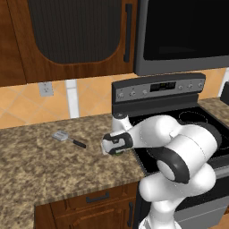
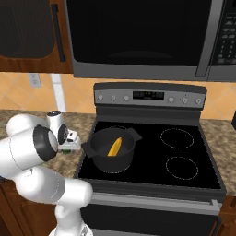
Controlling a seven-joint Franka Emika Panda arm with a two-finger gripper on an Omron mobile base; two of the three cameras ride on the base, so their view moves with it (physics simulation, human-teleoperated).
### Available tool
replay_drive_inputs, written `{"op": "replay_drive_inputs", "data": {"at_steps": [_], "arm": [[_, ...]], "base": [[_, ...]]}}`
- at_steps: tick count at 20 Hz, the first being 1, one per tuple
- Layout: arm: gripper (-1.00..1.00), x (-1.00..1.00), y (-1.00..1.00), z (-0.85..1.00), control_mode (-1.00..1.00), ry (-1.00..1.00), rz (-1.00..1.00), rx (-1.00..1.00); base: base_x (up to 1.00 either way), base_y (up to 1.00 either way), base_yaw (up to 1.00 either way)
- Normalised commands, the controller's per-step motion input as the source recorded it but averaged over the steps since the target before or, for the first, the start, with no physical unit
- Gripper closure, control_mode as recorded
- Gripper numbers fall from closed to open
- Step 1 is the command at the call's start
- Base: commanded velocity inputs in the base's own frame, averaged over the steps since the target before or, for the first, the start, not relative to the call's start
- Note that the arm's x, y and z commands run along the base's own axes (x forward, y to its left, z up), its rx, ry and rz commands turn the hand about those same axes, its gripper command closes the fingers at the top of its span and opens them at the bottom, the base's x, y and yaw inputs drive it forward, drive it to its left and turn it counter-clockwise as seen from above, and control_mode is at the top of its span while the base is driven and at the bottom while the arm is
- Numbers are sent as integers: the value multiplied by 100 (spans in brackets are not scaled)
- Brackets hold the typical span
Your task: Put the avocado and corn in the pot. Retrieve the spatula and lightly stir the vegetables in the pot.
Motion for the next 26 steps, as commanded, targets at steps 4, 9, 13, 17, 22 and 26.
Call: {"op": "replay_drive_inputs", "data": {"at_steps": [4, 9, 13, 17, 22, 26], "arm": [[100, -28, 0, 27, -100, -7, 1, 0], [100, -52, 0, 100, -100, -24, 1, 0], [100, -35, -29, 100, -100, -2, -6, 7], [100, -24, -43, 100, -100, 0, -10, 0], [100, 21, -37, 96, -100, 3, -7, -8], [100, 0, -99, 19, -100, 12, -25, 0]], "base": [[0, 0, 0], [0, 0, 0], [0, 0, 0], [0, 0, 0], [0, 0, 0], [0, 0, 0]]}}
